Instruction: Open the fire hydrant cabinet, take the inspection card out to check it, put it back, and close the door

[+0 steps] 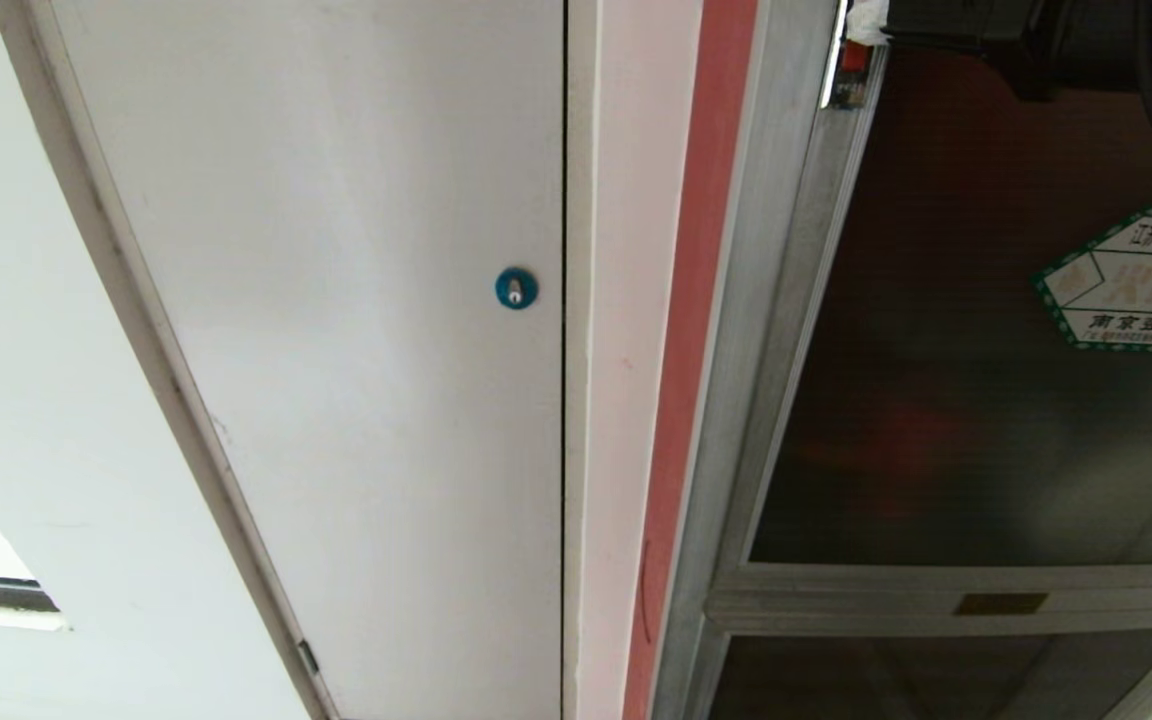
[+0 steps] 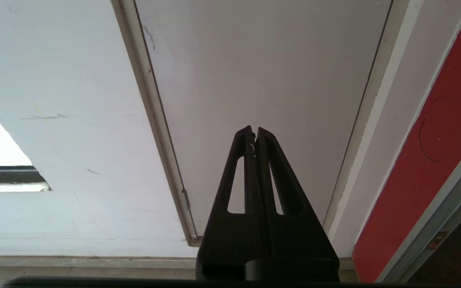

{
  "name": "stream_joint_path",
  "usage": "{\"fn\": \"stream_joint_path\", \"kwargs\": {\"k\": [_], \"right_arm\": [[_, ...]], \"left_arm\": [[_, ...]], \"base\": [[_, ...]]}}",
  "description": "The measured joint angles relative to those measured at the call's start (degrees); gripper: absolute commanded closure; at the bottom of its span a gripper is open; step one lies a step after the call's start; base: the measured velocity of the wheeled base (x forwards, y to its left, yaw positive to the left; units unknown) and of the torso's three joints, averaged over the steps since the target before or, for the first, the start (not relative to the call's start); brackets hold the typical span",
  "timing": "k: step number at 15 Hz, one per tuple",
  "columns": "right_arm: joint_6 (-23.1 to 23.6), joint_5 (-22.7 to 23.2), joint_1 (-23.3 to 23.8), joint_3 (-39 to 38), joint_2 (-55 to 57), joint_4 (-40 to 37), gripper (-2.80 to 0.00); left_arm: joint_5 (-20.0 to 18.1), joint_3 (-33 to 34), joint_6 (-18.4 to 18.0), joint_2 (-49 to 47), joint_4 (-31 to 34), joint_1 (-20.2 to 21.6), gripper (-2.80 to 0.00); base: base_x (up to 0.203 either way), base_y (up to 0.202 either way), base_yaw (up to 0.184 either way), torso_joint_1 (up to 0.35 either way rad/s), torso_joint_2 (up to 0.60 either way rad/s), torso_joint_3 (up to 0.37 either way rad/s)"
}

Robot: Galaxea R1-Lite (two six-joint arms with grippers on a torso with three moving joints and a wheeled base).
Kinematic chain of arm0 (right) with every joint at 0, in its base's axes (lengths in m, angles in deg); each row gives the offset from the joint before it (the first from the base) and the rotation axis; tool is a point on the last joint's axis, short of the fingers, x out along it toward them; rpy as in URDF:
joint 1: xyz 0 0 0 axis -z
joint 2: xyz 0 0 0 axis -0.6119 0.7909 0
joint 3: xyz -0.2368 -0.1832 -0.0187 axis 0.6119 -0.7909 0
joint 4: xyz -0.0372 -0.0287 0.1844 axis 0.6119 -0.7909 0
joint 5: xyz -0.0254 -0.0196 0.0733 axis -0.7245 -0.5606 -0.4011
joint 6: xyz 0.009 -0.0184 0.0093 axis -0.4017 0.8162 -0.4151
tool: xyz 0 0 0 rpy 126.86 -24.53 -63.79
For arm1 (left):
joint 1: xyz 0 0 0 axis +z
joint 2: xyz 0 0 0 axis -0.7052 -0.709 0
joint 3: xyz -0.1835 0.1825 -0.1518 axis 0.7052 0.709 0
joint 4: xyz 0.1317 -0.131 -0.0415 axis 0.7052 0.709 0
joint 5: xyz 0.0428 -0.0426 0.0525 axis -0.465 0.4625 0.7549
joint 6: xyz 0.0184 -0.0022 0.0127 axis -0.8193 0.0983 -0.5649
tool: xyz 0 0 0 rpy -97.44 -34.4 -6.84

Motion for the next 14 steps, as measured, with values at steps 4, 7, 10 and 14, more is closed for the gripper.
{"fn": "stream_joint_path", "kwargs": {"k": [4,7,10,14], "right_arm": [[0.0,0.0,0.0,0.0,0.4,0.0,0.00],[0.0,0.0,0.1,0.0,0.7,0.0,0.00],[0.0,0.0,0.3,0.0,0.9,-0.1,0.00],[0.0,-0.1,0.3,-0.1,1.0,-0.1,0.00]], "left_arm": [[0.0,0.0,0.0,0.0,0.0,0.0,0.00],[0.0,0.0,0.0,0.0,0.0,0.0,0.00],[0.0,0.0,0.0,0.0,0.0,0.0,0.00],[0.0,0.0,0.0,0.0,0.0,0.0,0.00]], "base": [[0.000,0.000,0.000,0.000,0.00,0.000],[0.000,0.000,0.000,0.000,0.00,0.000],[0.000,0.000,0.000,0.000,0.00,0.000],[0.000,0.000,0.000,0.000,0.00,0.000]]}}
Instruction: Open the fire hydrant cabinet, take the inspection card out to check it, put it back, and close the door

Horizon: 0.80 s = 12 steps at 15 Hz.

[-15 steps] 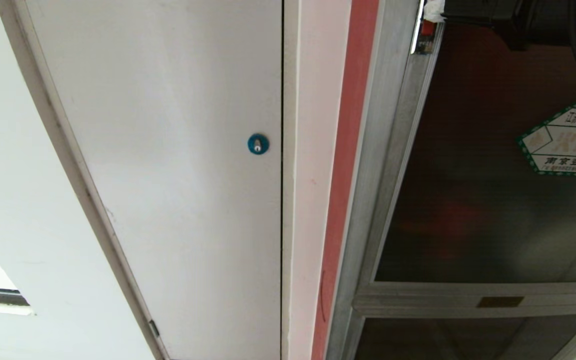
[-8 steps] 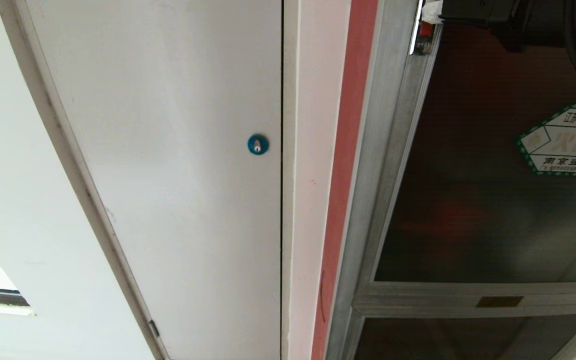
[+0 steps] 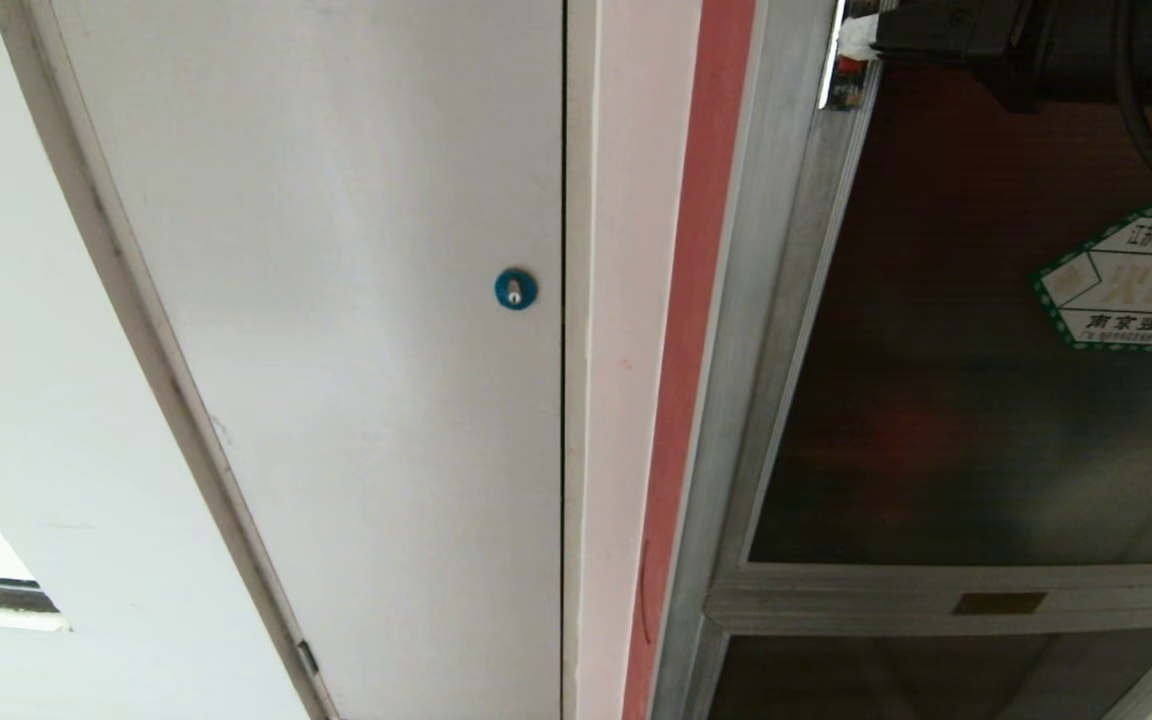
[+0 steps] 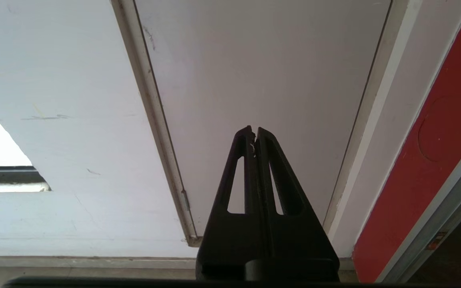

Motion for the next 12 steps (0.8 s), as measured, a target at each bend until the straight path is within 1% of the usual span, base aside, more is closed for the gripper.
{"fn": "stream_joint_path", "kwargs": {"k": [12], "right_arm": [[0.0,0.2,-0.6,-0.2,-2.6,-0.8,0.00]], "left_arm": [[0.0,0.0,0.0,0.0,0.0,0.0,0.00]], "base": [[0.000,0.000,0.000,0.000,0.00,0.000]]}}
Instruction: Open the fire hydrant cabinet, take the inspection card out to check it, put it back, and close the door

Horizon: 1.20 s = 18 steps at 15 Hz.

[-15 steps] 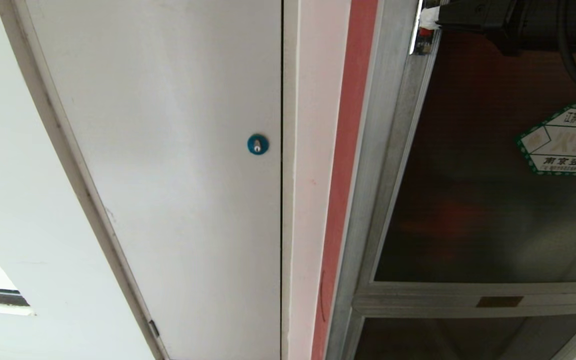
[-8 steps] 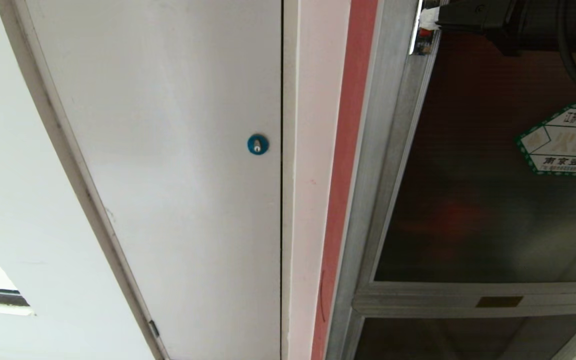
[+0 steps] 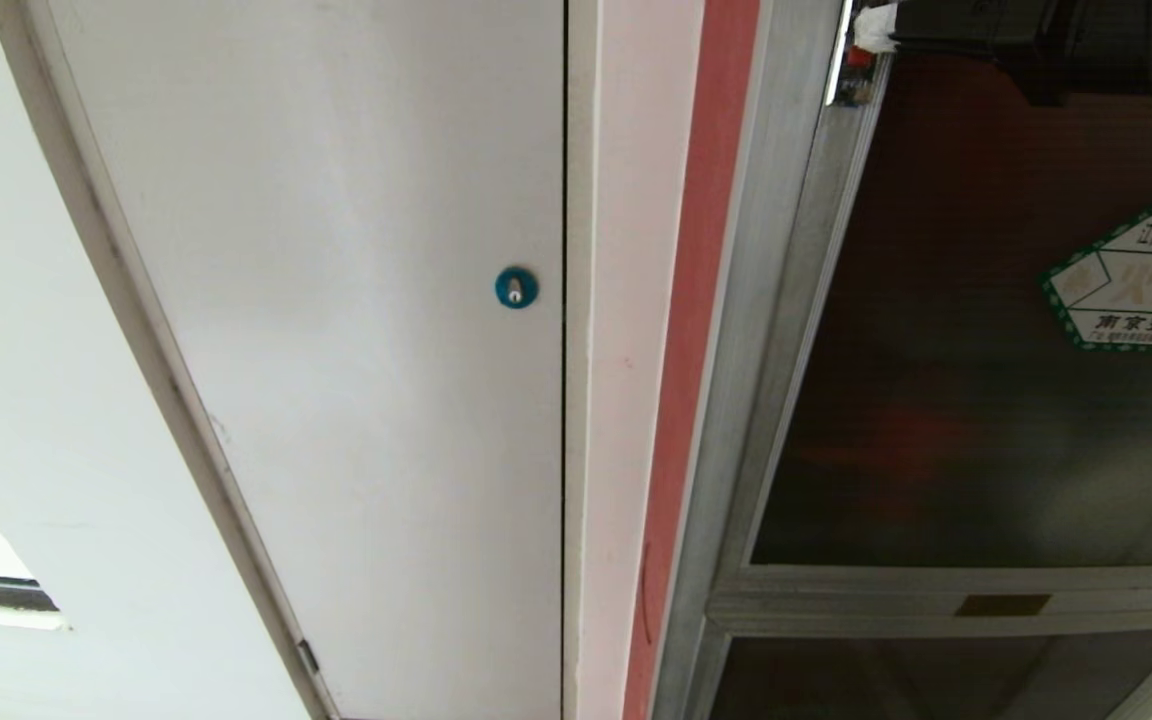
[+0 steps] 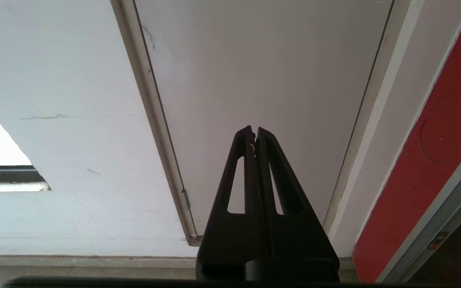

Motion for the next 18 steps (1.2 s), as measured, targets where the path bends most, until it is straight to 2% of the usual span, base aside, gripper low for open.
{"fn": "stream_joint_path", "kwargs": {"k": [13,18], "right_arm": [[0.0,0.1,-2.6,-3.0,-9.6,0.0,0.00],[-0.1,-1.3,-2.7,-7.1,-13.9,0.3,0.00]], "left_arm": [[0.0,0.0,0.0,0.0,0.0,0.0,0.00],[0.0,0.0,0.0,0.0,0.0,0.0,0.00]], "base": [[0.000,0.000,0.000,0.000,0.00,0.000],[0.000,0.000,0.000,0.000,0.00,0.000]]}}
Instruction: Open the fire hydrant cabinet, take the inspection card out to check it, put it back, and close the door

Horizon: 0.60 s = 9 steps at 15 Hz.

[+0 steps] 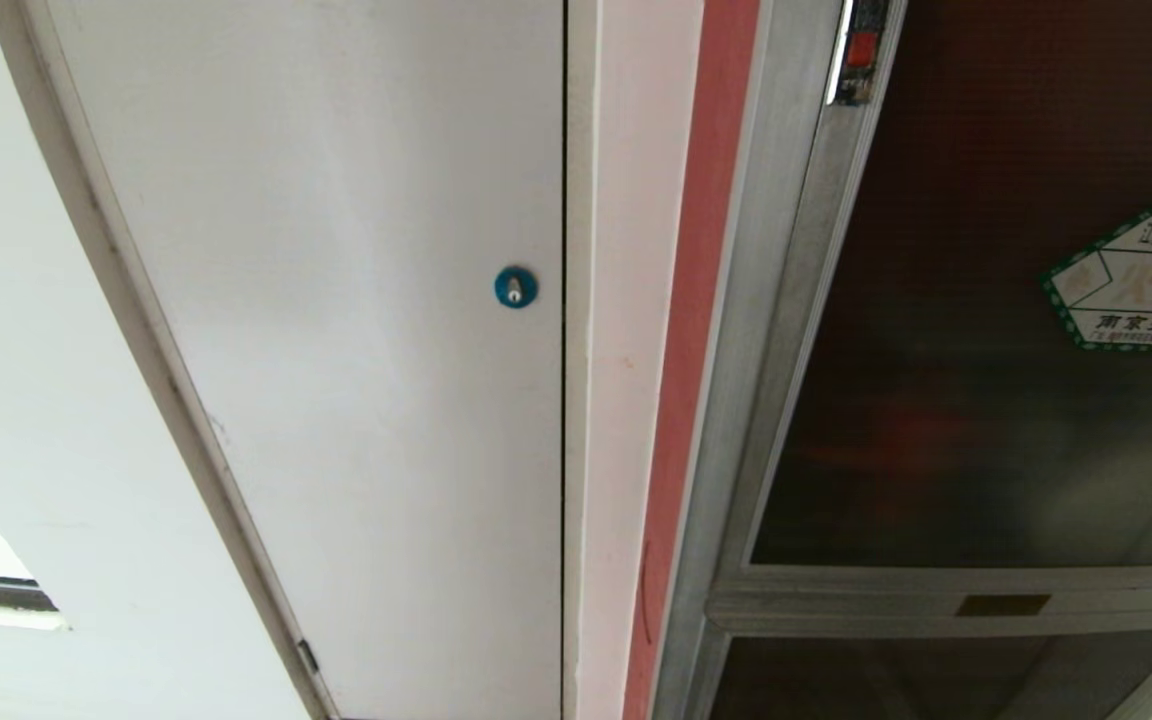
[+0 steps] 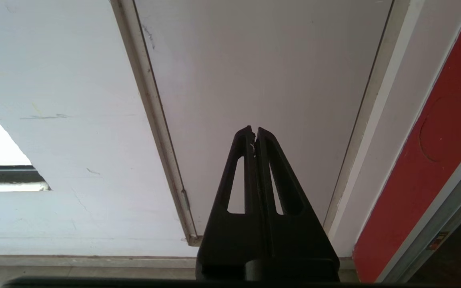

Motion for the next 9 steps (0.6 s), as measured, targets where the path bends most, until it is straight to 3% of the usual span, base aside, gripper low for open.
{"fn": "stream_joint_path", "kwargs": {"k": [5,9], "right_arm": [[-0.8,-2.6,0.3,-12.1,-6.2,2.7,0.00],[-1.1,-2.9,6.3,-19.7,-14.2,6.2,0.00]], "left_arm": [[0.0,0.0,0.0,0.0,0.0,0.0,0.00],[0.0,0.0,0.0,0.0,0.0,0.0,0.00]], "base": [[0.000,0.000,0.000,0.000,0.00,0.000],[0.000,0.000,0.000,0.000,0.00,0.000]]}}
